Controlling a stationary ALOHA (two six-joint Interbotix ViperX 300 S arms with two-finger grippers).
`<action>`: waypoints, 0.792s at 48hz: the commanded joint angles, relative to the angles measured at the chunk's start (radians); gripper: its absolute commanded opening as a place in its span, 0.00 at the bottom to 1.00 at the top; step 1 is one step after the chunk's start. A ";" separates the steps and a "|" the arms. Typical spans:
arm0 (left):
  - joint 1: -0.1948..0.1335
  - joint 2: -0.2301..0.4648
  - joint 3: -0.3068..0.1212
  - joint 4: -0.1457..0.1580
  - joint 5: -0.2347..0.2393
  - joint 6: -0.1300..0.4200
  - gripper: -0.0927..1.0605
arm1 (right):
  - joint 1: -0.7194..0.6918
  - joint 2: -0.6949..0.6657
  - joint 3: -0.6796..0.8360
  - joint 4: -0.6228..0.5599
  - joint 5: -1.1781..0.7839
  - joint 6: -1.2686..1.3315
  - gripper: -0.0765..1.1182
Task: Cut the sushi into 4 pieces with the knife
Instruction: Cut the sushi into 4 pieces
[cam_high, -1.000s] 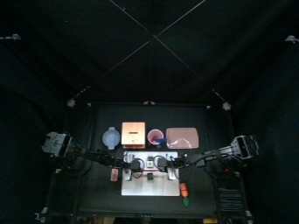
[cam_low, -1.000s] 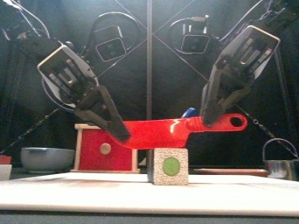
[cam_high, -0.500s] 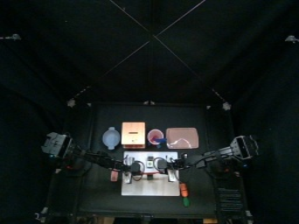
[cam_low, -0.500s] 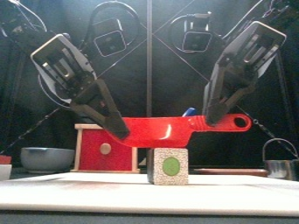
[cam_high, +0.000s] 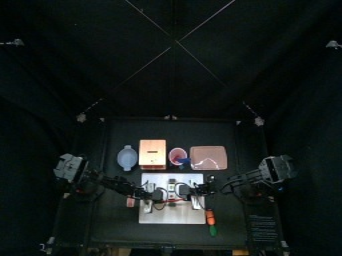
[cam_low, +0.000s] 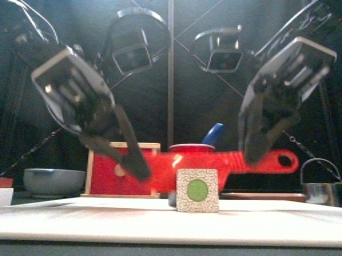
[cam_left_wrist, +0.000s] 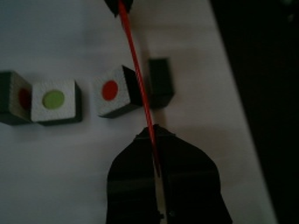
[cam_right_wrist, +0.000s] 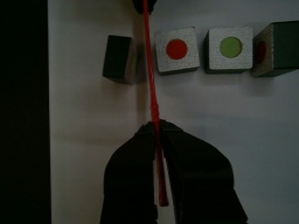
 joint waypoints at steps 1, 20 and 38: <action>-0.020 0.020 -0.017 0.000 0.000 0.003 0.25 | -0.015 -0.003 -0.015 0.003 -0.015 0.003 0.12; -0.021 0.143 -0.018 -0.061 0.000 0.003 0.25 | 0.015 0.104 -0.017 0.057 -0.052 0.003 0.12; -0.054 0.106 -0.021 -0.066 0.000 0.005 0.26 | 0.066 0.098 -0.041 0.084 -0.055 0.003 0.12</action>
